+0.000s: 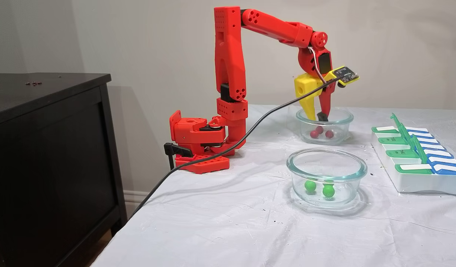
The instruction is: Sort medicines into box.
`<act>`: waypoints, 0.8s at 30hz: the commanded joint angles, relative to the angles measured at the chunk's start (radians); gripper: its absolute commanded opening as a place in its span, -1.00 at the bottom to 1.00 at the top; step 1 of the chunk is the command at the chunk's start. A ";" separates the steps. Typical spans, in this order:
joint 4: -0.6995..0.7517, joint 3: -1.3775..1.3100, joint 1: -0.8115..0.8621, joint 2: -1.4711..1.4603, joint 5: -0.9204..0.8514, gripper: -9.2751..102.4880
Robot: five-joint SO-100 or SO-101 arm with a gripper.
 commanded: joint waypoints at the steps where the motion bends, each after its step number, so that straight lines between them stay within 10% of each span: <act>1: -0.012 -0.017 0.008 0.018 0.020 -0.53; 24: -0.017 0.012 -0.009 -0.040 0.107 -0.64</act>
